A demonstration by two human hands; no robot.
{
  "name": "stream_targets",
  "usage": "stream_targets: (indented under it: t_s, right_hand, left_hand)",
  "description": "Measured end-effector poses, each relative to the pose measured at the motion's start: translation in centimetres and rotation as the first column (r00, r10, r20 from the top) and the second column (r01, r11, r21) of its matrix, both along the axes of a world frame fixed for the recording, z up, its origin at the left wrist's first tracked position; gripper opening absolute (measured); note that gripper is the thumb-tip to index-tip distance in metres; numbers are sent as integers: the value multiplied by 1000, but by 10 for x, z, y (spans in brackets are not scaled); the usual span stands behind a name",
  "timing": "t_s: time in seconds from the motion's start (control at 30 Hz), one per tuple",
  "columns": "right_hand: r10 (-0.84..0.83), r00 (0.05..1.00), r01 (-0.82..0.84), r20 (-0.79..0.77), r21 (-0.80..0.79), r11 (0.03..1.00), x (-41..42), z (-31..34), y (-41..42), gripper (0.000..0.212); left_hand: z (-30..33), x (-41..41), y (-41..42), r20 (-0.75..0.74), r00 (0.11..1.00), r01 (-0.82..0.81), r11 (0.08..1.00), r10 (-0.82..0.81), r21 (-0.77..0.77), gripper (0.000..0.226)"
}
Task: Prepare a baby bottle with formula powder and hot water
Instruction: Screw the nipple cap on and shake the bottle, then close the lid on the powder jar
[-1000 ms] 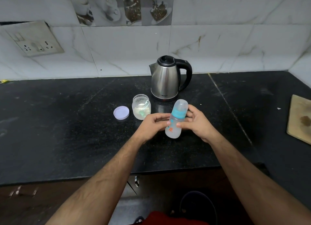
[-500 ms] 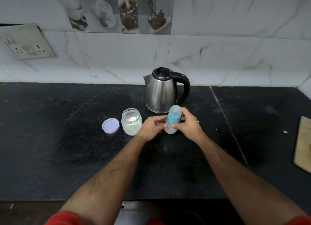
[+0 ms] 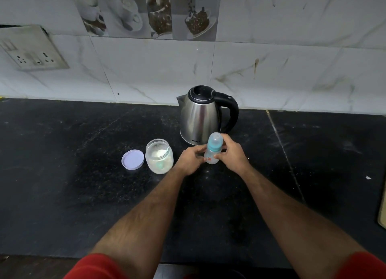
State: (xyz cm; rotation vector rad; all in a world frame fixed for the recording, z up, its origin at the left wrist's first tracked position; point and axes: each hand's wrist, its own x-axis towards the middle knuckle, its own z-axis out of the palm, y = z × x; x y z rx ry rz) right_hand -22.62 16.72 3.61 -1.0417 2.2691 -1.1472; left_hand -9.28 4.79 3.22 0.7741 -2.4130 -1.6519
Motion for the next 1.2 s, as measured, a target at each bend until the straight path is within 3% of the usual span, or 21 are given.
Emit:
stream_targets:
  t_s: [0.4, 0.5, 0.6, 0.77, 0.93, 1.2]
  right_hand:
    - [-20, 999, 19, 32, 23, 1000, -4, -9, 1, 83]
    - [-107, 994, 108, -27, 35, 994, 0, -12, 8, 83]
    - [-215, 971, 214, -104, -24, 977, 9, -14, 21, 71]
    - [-321, 928, 282, -189, -210, 936, 41, -19, 43, 34]
    - [-196, 969, 159, -153, -222, 962, 85, -36, 43, 17]
    - [26, 999, -29, -24, -127, 991, 136, -56, -1, 25]
  left_hand:
    - [-7, -3, 9, 3, 999, -39, 999, 39, 0, 59]
    - [-8, 2, 15, -23, 997, -69, 997, 69, -13, 58]
    - [-9, 10, 24, -9, 991, -131, 989, 130, -72, 57]
    - [-17, 38, 40, -78, 980, -193, 976, 185, -103, 45]
    - [-31, 86, 42, -83, 962, -268, 959, 261, -92, 39]
    - [-48, 157, 13, -61, 870, -494, 864, 490, -95, 29]
